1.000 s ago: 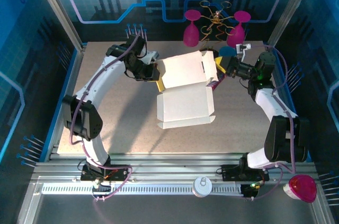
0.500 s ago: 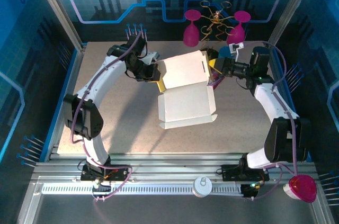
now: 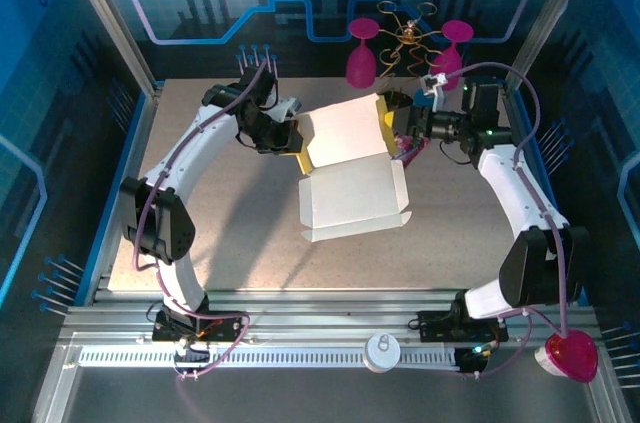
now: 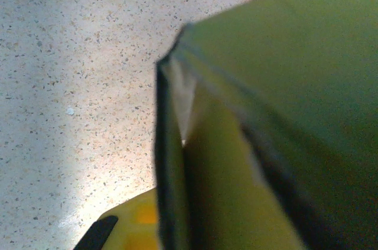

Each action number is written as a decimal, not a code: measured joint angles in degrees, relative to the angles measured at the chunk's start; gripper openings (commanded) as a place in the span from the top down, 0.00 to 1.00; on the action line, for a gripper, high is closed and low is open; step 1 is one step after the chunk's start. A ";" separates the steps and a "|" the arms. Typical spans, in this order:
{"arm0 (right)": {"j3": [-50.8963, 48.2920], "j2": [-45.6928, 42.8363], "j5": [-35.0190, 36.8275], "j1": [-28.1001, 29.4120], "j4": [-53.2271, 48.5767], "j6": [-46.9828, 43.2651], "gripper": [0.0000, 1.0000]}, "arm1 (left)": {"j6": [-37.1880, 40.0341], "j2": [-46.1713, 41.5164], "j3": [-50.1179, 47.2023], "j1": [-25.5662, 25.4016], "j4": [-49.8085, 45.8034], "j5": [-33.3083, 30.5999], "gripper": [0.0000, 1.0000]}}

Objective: Fold the paper box

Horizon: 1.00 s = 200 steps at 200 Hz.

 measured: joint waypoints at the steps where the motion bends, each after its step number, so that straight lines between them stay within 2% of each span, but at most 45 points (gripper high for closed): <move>1: 0.07 0.02 0.11 0.07 -0.11 -0.13 0.47 | 0.00 0.00 0.00 0.00 0.00 0.00 1.00; 78: 2.45 0.31 12.90 3.76 -6.88 -7.45 0.45 | 0.00 0.00 -0.02 0.00 0.00 -0.02 1.00; 124: 4.11 0.31 20.96 7.28 -8.61 -10.36 0.50 | 0.00 -0.20 -0.44 0.00 0.20 -0.07 1.00; 200: 5.62 0.96 31.58 10.62 -10.36 -13.49 0.48 | 0.00 -1.20 -1.18 -0.02 0.28 -0.26 1.00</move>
